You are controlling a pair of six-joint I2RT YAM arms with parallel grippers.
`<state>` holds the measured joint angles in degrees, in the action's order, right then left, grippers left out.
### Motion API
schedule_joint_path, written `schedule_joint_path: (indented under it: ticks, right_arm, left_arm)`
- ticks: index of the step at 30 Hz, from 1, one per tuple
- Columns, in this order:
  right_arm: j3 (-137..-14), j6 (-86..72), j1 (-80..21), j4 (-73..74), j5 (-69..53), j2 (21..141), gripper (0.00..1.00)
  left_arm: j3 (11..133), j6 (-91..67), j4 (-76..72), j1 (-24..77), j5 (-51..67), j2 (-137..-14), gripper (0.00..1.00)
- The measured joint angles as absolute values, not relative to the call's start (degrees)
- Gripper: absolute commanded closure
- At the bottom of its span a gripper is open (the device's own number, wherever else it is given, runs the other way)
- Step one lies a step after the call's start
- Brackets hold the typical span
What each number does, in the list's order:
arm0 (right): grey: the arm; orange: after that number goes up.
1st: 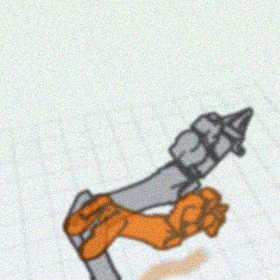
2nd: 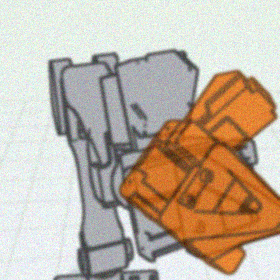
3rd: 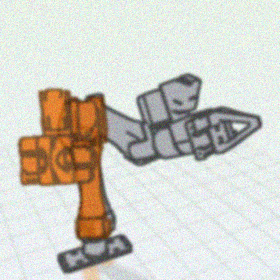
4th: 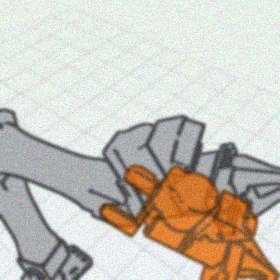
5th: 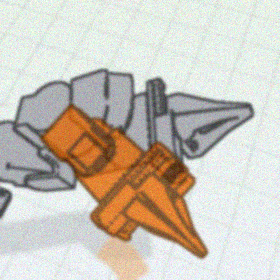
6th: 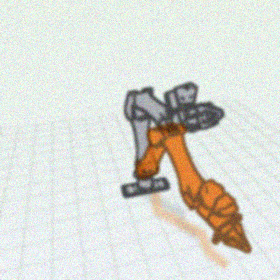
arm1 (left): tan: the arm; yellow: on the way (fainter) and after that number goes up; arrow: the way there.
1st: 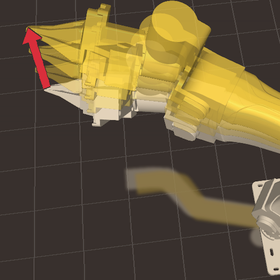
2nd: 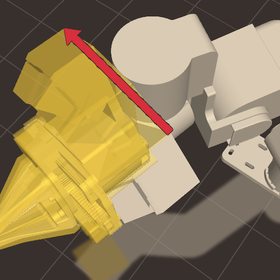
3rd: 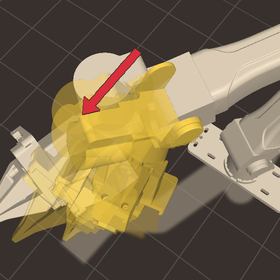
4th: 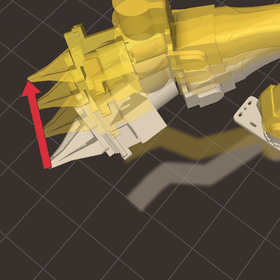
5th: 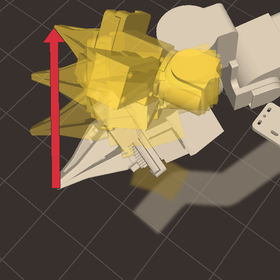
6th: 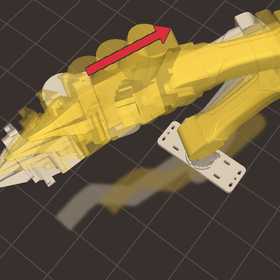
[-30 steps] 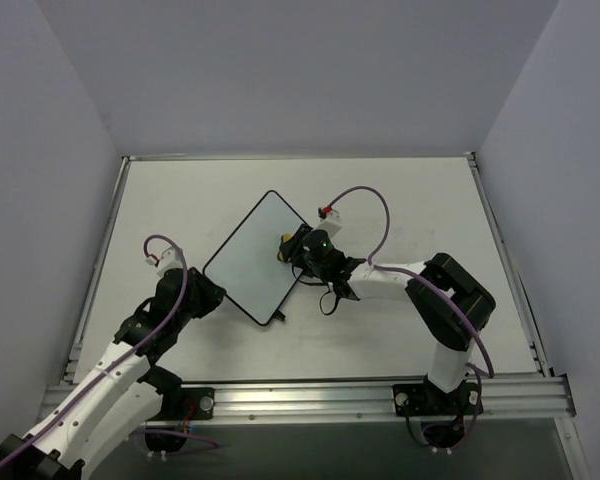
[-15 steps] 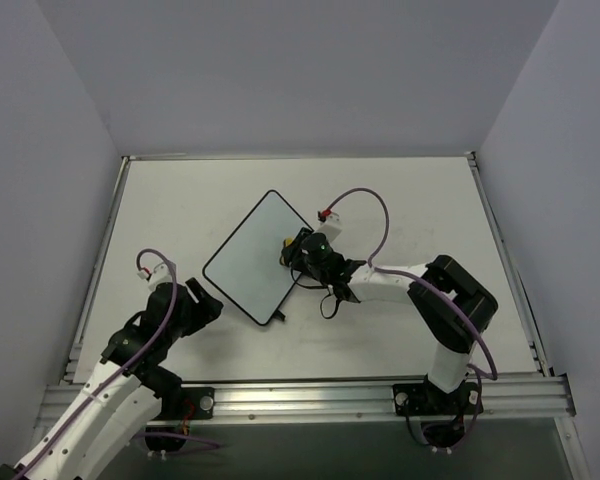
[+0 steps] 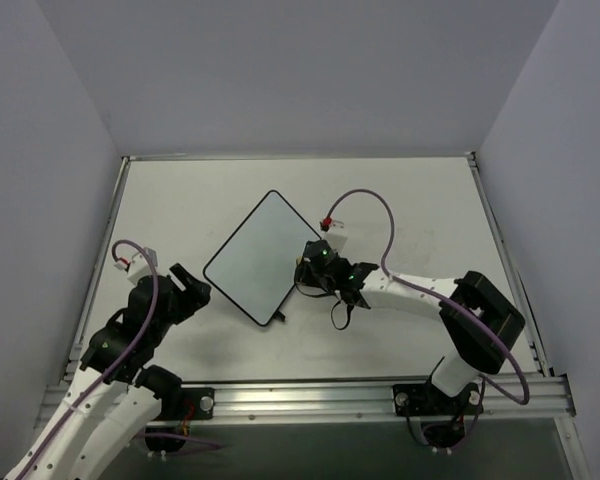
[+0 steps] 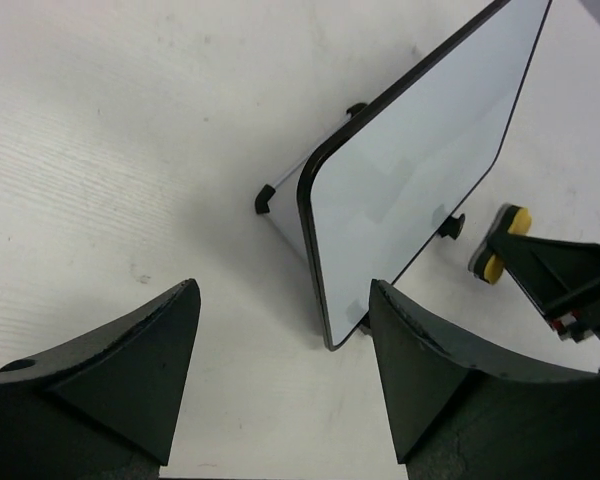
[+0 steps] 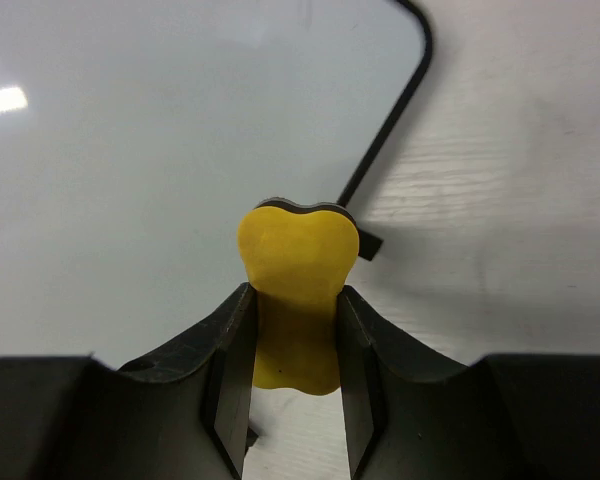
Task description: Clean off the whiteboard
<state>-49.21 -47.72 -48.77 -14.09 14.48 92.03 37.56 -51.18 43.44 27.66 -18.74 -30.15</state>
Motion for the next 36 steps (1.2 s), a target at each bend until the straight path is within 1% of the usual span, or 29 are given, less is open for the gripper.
schedule_joint_path:
  ticks: [5, 11, 14, 18, 23, 29, 36]
  right_arm:
    - [-46.5, -48.3, -43.3, -7.2, 17.6, 79.8, 1.0]
    - [-41.2, -49.4, -33.6, -1.1, 19.2, 70.7, 0.95]
    - [-38.0, -49.6, -29.8, 1.6, 18.8, 69.6, 0.93]
    - [-35.2, -49.7, -27.4, 3.4, 17.4, 69.6, 0.92]
    - [-34.1, -50.2, -27.0, 4.2, 16.8, 69.6, 0.9]
    - [-32.7, -51.0, -27.0, 4.0, 16.2, 69.8, 0.9]
    - [-31.9, -51.0, -27.0, 2.3, 16.0, 72.7, 0.91]
  left_arm:
    - [43.7, -50.1, 43.9, 27.7, -22.2, -33.1, 0.21]
    - [48.7, -47.7, 43.1, 27.3, -23.9, -38.1, 0.19]
    - [50.5, -46.5, 42.7, 26.7, -23.9, -40.4, 0.19]
    - [52.6, -44.7, 41.9, 25.2, -23.4, -43.0, 0.19]
    - [54.1, -42.7, 40.2, 21.9, -20.5, -45.1, 0.19]
    - [54.2, -41.0, 38.7, 15.1, -14.7, -46.1, 0.19]
    - [53.9, -40.1, 35.4, 13.4, -10.1, -49.0, 0.19]
